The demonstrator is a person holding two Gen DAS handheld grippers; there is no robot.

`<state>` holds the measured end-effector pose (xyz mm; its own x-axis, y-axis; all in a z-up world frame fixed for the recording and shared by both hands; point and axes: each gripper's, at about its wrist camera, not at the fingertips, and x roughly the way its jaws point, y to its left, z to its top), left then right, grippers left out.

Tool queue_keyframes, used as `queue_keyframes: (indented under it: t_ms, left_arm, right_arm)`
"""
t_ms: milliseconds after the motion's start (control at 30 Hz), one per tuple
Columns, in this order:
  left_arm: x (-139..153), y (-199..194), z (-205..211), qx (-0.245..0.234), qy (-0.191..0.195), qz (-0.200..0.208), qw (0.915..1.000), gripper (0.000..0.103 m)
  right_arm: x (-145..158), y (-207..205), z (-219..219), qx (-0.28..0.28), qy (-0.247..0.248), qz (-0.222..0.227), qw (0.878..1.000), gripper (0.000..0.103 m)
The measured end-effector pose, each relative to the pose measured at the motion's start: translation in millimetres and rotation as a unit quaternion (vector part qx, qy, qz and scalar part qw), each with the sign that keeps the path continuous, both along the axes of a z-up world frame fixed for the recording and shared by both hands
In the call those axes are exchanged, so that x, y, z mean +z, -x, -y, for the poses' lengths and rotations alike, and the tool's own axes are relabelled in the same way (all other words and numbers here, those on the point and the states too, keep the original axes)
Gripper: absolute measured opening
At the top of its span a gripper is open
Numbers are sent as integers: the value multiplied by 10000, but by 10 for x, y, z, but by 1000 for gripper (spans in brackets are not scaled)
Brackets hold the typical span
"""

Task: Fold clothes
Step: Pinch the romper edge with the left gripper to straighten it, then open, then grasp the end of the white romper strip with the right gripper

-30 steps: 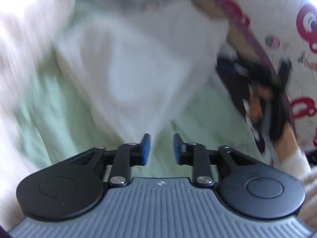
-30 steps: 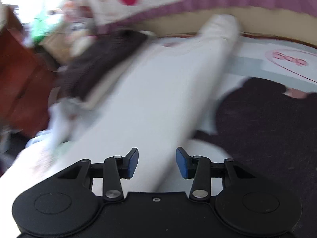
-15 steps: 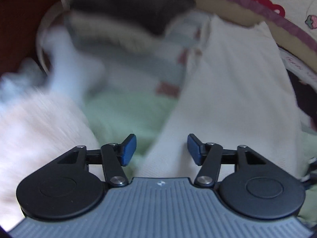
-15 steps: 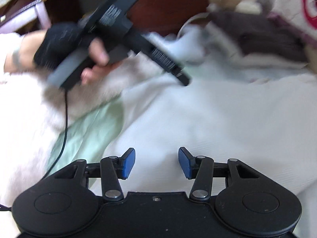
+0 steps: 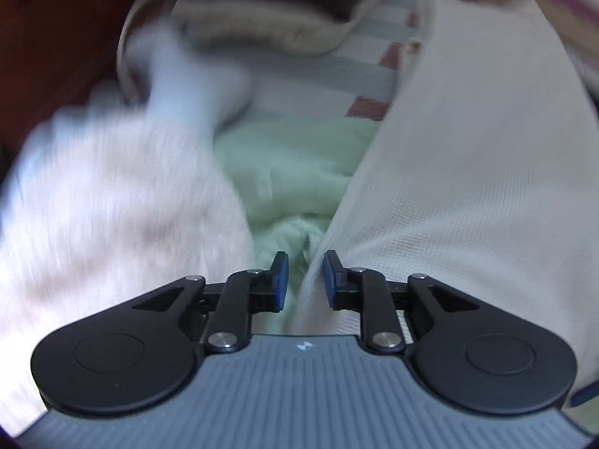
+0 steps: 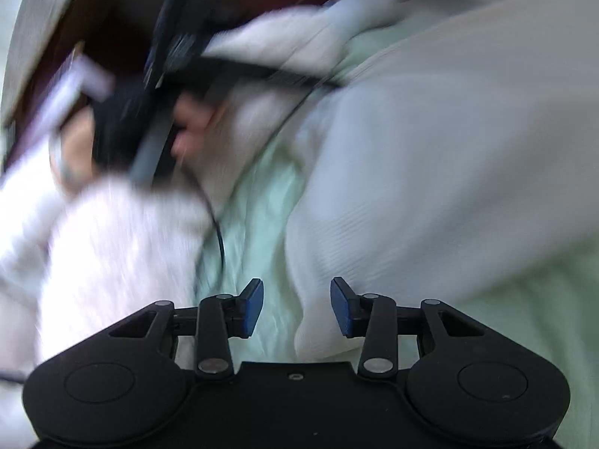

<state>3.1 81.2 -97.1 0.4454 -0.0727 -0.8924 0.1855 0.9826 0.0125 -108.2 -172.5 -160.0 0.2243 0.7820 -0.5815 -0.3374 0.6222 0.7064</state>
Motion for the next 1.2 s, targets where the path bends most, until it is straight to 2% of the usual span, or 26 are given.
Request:
queue_keyframes:
  t_ms: [67, 233, 333, 400, 467, 567, 667, 767, 800, 833, 867, 900, 1000, 1033, 1100, 1167, 1200]
  left_arm:
    - [42, -51, -161, 426, 651, -259, 9966, 20]
    - [124, -18, -237, 666, 1275, -296, 9892, 30]
    - [86, -30, -155, 571, 1230, -354, 9901, 30]
    - [88, -39, -91, 491, 1233, -362, 9905, 32]
    - [97, -39, -41, 440, 1228, -346, 9909, 38]
    - [94, -38, -6, 389, 1180, -337, 9917, 39]
    - [70, -44, 4, 370, 1139, -347, 9922, 40]
    - [8, -63, -23, 449, 1194, -426, 9909, 44]
    - [-13, -70, -31, 475, 1212, -452, 9905, 44]
    - [-33, -76, -40, 501, 1230, -479, 9900, 45]
    - [-53, -81, -51, 528, 1254, -505, 9894, 45]
    - [-68, -80, -71, 561, 1293, -528, 9886, 45]
    - [-48, -40, -126, 443, 1155, -583, 9906, 41]
    - [-43, -28, -139, 393, 1087, -598, 9915, 41]
    - [-58, -25, -154, 347, 965, -615, 9928, 41]
    - [-98, -44, -131, 331, 821, -634, 9941, 41]
    - [-101, -50, -105, 308, 741, -607, 9949, 41]
  right_arm:
    - [4, -13, 99, -285, 55, -91, 9995, 49]
    - [-67, 106, 266, -471, 74, -369, 9982, 53]
    - [-192, 200, 360, -623, 217, -688, 9954, 53]
    - [-225, 198, 417, -704, 22, -857, 9938, 53]
    - [-252, 152, 417, -705, -192, -949, 9928, 53]
    - [-337, 84, 295, -732, -341, -991, 9918, 53]
    - [-309, -11, 190, -893, -236, -819, 9924, 54]
    - [-270, -128, 123, -1088, -475, -676, 9906, 55]
    - [-247, -127, 101, -1099, -613, -485, 9909, 54]
    - [-223, -126, 80, -1108, -750, -293, 9906, 31]
    - [-193, -127, 81, -1086, -922, -198, 9896, 19]
    - [-159, -128, 94, -1045, -1114, -158, 9881, 12]
    - [17, -87, 190, -932, -1739, -152, 9802, 11]
    - [110, -62, 213, -840, -1706, -109, 9817, 11]
    - [220, -37, 124, -430, -1000, 17, 9941, 11]
    - [133, -34, -75, 4, -289, -146, 9995, 9]
    - [114, -18, -166, 231, -152, -211, 9994, 8]
